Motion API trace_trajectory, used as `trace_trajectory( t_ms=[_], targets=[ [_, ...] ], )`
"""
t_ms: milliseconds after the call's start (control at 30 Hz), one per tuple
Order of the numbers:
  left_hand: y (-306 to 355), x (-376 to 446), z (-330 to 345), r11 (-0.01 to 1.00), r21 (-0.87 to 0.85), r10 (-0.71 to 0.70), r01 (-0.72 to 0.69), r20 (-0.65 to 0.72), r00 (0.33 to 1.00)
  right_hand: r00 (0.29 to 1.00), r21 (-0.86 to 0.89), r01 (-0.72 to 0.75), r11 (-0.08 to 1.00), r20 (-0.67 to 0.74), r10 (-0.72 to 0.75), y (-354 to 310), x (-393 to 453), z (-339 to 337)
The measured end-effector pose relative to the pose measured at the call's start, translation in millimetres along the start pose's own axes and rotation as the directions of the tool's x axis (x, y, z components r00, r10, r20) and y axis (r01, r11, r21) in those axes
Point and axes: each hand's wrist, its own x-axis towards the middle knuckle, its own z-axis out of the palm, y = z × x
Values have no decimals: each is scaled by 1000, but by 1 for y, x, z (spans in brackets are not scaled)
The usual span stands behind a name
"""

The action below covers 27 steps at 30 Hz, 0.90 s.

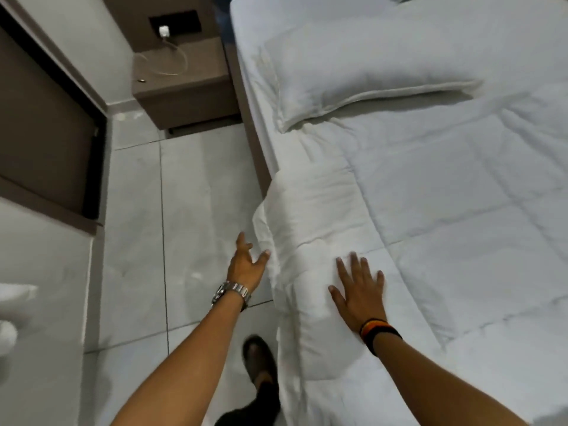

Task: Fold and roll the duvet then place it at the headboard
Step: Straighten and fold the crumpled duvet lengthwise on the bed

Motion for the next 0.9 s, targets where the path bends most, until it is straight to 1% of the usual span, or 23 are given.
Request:
trace_trajectory(
  t_ms=[67,167,233,300,400,467,533,567,600,667,700,767,833,867,900],
  targets=[
    [20,33,14,991,86,95,-104,94,991,993,5,-116,993,3,116,12,-12,20],
    [56,96,38,943,178,253,-282,170,953,974,40,-224,974,-18,224,5,-9,35],
    [82,140,62,877,255,349,-407,243,905,938,97,-333,938,-63,340,-17,2,41],
    [108,174,77,827,306,392,-472,288,874,893,146,-428,892,-84,442,-40,17,41],
    [137,217,91,768,419,378,-485,315,870,808,221,-557,801,-82,584,-65,49,36],
    [150,235,93,763,450,314,-465,370,874,780,267,-592,761,-49,624,-78,62,32],
    [156,249,89,749,446,286,-490,450,846,770,301,-602,740,-28,638,-87,66,28],
    [158,256,84,717,459,297,-525,480,826,767,314,-606,731,-14,642,-92,64,26],
    [160,266,78,692,480,306,-540,482,821,778,314,-596,739,-4,629,-97,62,26],
    [162,278,63,698,512,274,-501,455,847,807,310,-568,763,27,590,-111,50,30],
    [161,278,56,707,518,258,-480,443,858,803,326,-575,750,48,595,-117,39,32],
    [156,271,46,720,527,223,-452,441,869,751,392,-624,676,62,657,-126,18,35],
    [139,252,29,736,505,199,-450,474,858,664,496,-657,568,25,747,-142,-11,39],
    [125,242,23,743,475,230,-472,482,846,587,568,-663,488,-9,809,-153,-28,46],
    [109,231,16,757,423,285,-498,472,834,479,650,-659,379,-26,878,-165,-45,55]
  ],
)
